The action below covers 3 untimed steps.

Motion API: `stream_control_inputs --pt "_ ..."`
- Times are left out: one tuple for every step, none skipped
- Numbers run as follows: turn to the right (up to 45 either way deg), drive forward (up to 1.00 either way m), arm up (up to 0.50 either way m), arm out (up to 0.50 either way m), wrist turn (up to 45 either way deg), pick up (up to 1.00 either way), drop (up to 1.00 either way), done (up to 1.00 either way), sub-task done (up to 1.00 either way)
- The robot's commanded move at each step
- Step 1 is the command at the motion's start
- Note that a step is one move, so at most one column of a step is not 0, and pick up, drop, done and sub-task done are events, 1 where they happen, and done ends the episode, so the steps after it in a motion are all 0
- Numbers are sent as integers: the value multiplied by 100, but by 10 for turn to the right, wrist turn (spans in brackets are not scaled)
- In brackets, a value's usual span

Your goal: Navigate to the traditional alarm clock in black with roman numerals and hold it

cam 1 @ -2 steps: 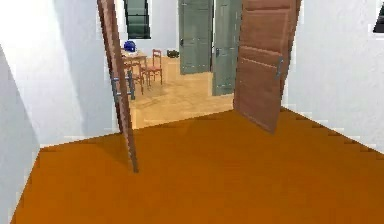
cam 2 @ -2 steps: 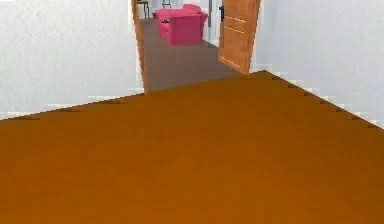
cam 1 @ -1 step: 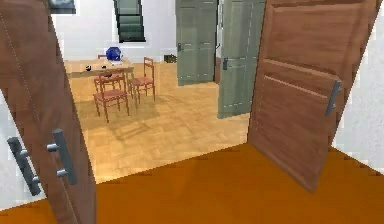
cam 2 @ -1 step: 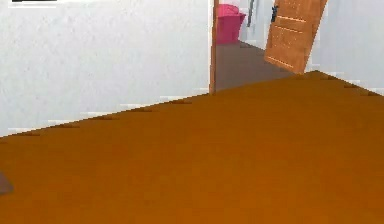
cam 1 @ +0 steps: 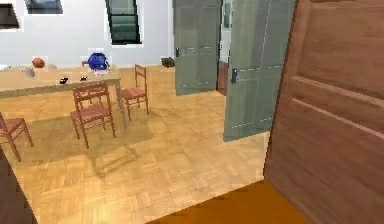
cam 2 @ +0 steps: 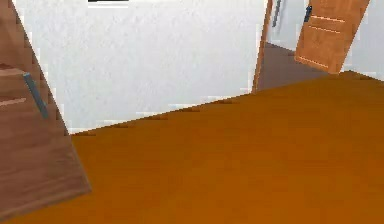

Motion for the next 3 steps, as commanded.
stream_control_inputs --pt "-330 0 0 0 0 0 0 0 0" --pt "0 5 0 0 0 0 0 0 0" --pt "330 0 0 0 0 0 0 0 0"
